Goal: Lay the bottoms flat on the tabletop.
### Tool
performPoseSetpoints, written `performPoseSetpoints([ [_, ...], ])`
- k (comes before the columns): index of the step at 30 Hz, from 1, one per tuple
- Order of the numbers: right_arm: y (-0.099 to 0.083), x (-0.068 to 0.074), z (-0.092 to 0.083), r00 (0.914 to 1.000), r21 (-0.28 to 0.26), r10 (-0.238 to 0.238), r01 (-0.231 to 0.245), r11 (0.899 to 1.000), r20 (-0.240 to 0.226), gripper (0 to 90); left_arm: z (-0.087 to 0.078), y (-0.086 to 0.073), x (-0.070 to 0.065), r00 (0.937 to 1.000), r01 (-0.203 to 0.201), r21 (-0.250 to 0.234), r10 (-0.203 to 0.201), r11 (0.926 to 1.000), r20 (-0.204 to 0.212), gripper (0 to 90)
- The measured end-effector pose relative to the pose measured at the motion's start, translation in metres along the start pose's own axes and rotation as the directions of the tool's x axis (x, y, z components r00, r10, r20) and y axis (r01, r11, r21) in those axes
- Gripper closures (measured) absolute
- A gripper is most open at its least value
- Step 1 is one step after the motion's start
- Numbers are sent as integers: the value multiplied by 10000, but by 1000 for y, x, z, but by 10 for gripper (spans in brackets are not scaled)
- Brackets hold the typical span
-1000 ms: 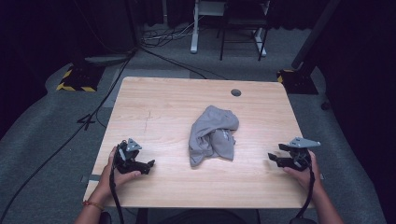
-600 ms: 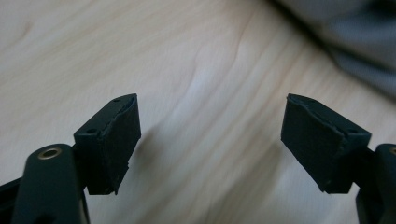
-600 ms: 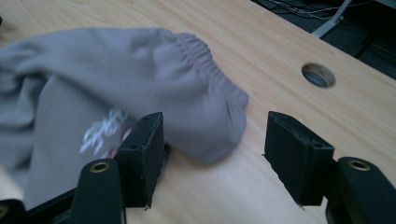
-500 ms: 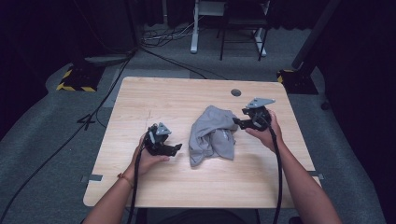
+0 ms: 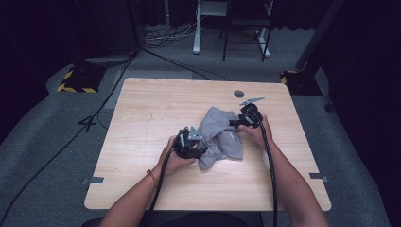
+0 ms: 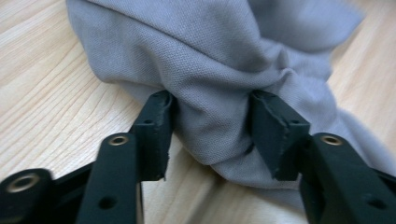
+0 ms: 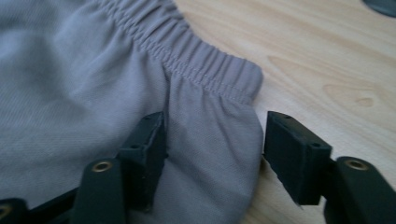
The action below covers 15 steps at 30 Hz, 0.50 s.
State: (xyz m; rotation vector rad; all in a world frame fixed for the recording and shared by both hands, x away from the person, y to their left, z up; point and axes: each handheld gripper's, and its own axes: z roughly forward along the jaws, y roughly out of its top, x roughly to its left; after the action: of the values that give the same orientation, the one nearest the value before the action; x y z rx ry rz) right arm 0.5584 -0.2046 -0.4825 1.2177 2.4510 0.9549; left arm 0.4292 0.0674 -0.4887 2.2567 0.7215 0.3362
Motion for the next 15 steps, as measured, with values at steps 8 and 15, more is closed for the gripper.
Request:
performPoseSetpoints([
  [8,-1,13,0,9956,-2,-926,926,9957,139,804,4,-1,3,9999,-134,-142,132,9998,-105,758],
  [15,4,20,-27,9867,-1053,-1512,1569,9820,598,878,-25,-1,-2,9900,-843,-77,829,9964,-1142,795],
])
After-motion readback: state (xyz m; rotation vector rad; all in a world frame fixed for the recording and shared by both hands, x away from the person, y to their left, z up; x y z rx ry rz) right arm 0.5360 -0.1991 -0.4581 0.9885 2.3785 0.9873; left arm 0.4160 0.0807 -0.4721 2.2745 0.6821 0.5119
